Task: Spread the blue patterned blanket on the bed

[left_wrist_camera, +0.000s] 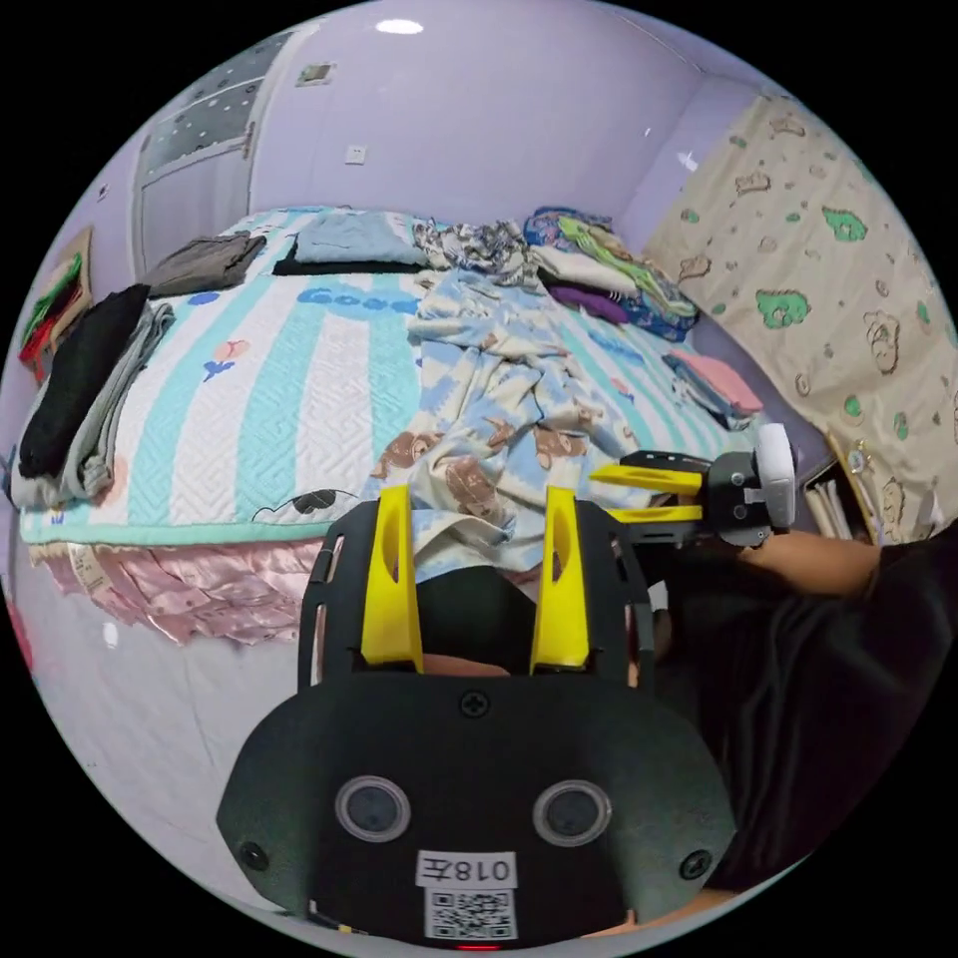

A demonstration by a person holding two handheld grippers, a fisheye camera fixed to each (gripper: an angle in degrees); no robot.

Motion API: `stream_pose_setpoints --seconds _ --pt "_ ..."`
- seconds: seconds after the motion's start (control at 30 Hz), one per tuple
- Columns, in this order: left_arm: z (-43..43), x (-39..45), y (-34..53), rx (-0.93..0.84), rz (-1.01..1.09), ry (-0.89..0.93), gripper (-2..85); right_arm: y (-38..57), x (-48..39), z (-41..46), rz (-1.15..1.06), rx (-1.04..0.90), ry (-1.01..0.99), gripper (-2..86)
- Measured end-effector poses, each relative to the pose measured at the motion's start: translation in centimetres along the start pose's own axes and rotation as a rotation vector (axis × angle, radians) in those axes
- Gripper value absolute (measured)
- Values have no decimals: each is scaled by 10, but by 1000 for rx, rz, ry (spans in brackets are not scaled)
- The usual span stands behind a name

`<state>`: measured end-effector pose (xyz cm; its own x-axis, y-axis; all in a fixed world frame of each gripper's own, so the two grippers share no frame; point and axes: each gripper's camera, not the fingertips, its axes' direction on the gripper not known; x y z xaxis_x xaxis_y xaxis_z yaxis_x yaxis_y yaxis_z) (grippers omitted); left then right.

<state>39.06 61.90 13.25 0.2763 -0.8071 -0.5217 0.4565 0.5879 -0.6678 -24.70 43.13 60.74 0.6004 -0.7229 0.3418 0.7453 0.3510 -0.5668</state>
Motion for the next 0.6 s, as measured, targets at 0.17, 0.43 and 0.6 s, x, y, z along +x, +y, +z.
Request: stream_pose_setpoints --seconds 0.17,0.43,0.6 --pt "22 7 -14 -91 -19 -310 14 13 19 -9 120 -39 52 15" --pt "-85 -54 1 246 -203 23 -9 162 170 -151 868 460 -254 2" --pt "-86 -4 -13 197 31 117 -10 232 176 -189 952 628 -391 1"
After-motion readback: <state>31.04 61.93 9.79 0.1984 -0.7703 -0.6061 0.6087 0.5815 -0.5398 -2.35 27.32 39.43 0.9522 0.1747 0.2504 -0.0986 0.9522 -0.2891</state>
